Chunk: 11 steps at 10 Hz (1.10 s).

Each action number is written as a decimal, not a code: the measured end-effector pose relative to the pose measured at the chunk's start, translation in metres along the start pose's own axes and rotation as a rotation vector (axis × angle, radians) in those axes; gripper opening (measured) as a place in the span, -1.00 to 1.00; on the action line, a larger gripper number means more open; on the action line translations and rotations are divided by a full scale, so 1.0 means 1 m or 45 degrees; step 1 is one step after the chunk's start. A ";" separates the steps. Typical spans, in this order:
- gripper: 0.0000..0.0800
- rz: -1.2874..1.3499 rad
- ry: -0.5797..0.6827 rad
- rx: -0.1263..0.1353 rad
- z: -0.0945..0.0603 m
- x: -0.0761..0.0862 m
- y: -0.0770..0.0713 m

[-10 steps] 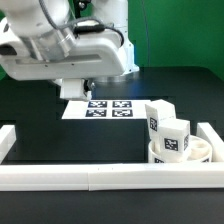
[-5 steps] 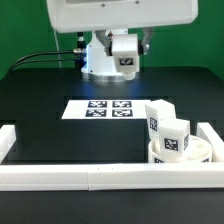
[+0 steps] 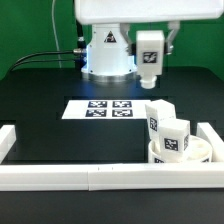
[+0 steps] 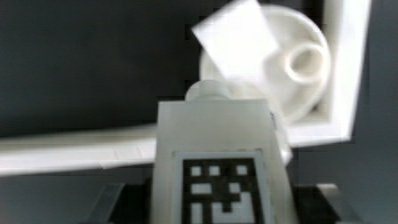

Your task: Assemble stool

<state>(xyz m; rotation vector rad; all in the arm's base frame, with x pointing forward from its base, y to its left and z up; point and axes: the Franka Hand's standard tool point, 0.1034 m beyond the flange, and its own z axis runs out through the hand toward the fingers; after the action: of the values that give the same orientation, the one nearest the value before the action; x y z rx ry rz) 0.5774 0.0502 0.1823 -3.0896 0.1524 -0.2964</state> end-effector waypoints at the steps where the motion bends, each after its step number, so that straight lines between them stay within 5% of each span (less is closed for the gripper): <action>1: -0.17 -0.015 0.078 0.005 0.001 0.005 -0.012; 2: -0.17 -0.029 0.192 0.009 0.005 0.006 -0.020; 5: -0.17 -0.034 0.153 0.004 0.011 -0.001 -0.019; 8: -0.17 -0.060 0.138 -0.021 0.043 -0.011 -0.044; 11: -0.17 -0.068 0.143 -0.023 0.045 -0.011 -0.042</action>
Offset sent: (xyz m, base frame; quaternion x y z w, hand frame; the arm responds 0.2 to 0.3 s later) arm 0.0000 0.0000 0.0000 0.0000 0.0000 0.0000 1.0000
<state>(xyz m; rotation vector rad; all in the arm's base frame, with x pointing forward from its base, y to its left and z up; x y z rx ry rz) 0.5795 0.0947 0.1384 -3.0995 0.0766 -0.4739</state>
